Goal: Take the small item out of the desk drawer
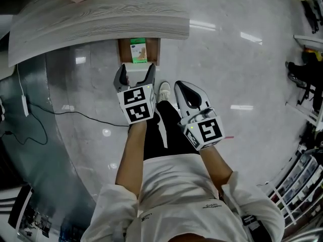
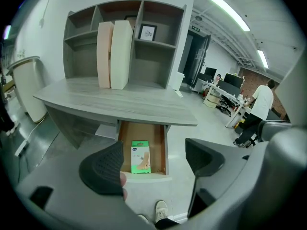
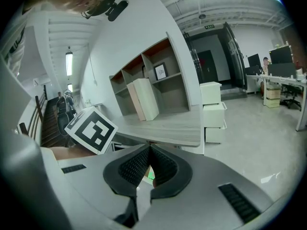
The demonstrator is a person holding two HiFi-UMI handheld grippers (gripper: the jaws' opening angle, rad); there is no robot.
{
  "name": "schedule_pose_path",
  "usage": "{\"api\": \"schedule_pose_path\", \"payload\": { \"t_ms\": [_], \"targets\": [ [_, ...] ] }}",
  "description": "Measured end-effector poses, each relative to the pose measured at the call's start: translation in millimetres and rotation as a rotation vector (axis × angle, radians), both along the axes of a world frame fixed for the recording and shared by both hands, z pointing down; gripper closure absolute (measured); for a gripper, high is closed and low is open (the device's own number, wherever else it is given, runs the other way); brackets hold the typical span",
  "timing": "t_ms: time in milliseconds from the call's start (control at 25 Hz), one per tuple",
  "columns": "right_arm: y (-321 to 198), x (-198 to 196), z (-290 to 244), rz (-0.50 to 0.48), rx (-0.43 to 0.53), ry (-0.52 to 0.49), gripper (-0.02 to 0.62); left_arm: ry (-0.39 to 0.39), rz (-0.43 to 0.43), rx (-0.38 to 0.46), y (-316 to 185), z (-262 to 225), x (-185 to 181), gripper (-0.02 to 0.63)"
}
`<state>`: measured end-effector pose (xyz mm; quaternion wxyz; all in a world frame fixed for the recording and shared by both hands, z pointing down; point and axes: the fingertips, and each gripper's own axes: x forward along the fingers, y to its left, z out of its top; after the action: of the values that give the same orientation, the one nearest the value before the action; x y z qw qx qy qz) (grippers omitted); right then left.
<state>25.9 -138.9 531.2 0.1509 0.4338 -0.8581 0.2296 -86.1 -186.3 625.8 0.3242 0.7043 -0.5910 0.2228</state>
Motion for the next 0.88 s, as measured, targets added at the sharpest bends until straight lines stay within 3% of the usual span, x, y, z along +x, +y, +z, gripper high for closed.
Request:
{"api": "schedule_pose_path", "payload": {
  "t_ms": [440,880],
  "targets": [
    [-2,-2,38,-0.016,-0.038,0.006,0.563,-0.008,-0.015,-0.113,-17,75,-1,0.212],
    [-5,-3,64,-0.006,-0.085,-0.001,0.563,-0.011,-0.030,-0.184,-39,115,-6,0.212]
  ]
}}
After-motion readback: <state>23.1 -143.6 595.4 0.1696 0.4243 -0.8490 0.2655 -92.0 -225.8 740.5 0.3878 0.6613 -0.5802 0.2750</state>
